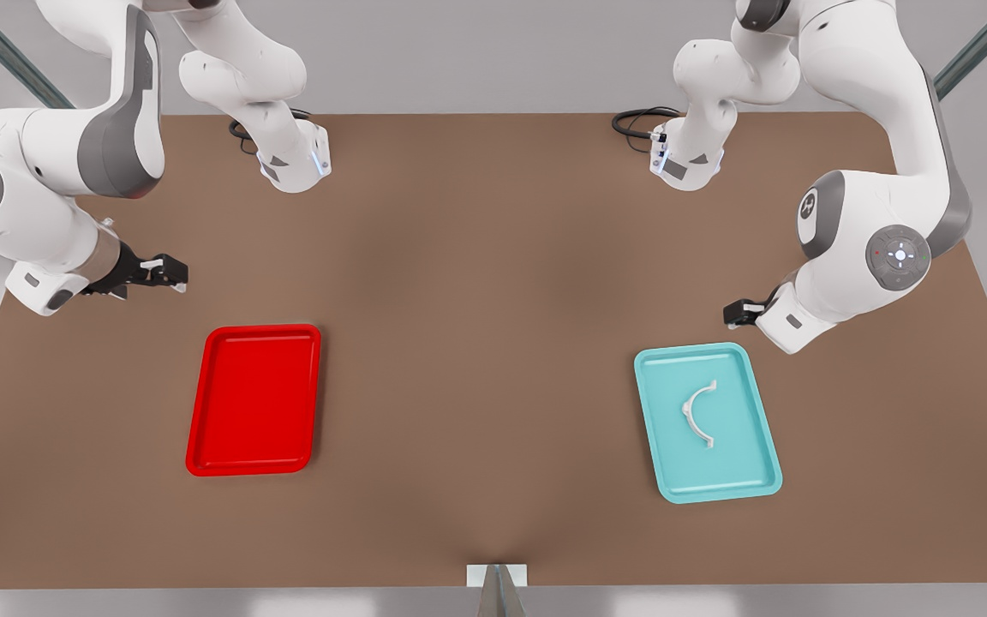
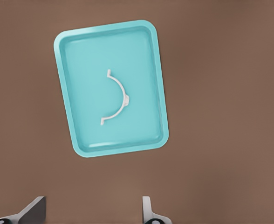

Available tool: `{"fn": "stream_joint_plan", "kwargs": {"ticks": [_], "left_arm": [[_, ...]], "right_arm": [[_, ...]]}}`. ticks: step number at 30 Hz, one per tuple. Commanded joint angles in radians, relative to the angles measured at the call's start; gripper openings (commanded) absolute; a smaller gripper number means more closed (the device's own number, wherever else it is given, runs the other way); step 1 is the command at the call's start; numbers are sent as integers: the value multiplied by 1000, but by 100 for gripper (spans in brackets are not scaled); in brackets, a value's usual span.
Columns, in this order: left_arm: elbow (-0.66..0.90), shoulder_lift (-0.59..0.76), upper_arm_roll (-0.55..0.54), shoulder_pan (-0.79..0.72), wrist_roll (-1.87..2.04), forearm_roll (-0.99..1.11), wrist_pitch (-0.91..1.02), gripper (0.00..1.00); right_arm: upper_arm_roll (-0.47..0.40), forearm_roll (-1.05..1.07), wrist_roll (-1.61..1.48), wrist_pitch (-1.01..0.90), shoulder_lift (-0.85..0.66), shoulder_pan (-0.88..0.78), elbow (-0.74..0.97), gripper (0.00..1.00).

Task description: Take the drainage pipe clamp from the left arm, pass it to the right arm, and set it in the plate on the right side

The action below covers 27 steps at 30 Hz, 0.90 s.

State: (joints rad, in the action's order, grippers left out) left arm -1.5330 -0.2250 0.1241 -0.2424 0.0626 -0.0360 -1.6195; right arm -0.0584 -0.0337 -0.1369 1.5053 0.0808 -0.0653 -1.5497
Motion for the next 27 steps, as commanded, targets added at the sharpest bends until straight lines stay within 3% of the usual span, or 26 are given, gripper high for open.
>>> {"fn": "stream_joint_plan", "kwargs": {"ticks": [1,3,7,8,17,27], "left_arm": [[1,1,0,0,-17,1,10,100],[13,-33,5,-23,-4,7,9,100],[494,-489,48,-35,230,2,15,100],[524,-554,48,-35,319,-2,-62,100],[284,-563,75,-35,720,-111,-382,100],[189,-579,71,-20,830,-58,-465,100]], "right_arm": [[0,0,-18,1,-1,-1,0,100],[0,-2,-21,1,0,-1,0,100],[0,-8,-23,1,4,-1,0,100],[0,-12,-21,1,5,-1,0,100],[0,-12,-21,3,7,-1,-6,100],[0,-11,-10,4,13,-10,3,100]]}}
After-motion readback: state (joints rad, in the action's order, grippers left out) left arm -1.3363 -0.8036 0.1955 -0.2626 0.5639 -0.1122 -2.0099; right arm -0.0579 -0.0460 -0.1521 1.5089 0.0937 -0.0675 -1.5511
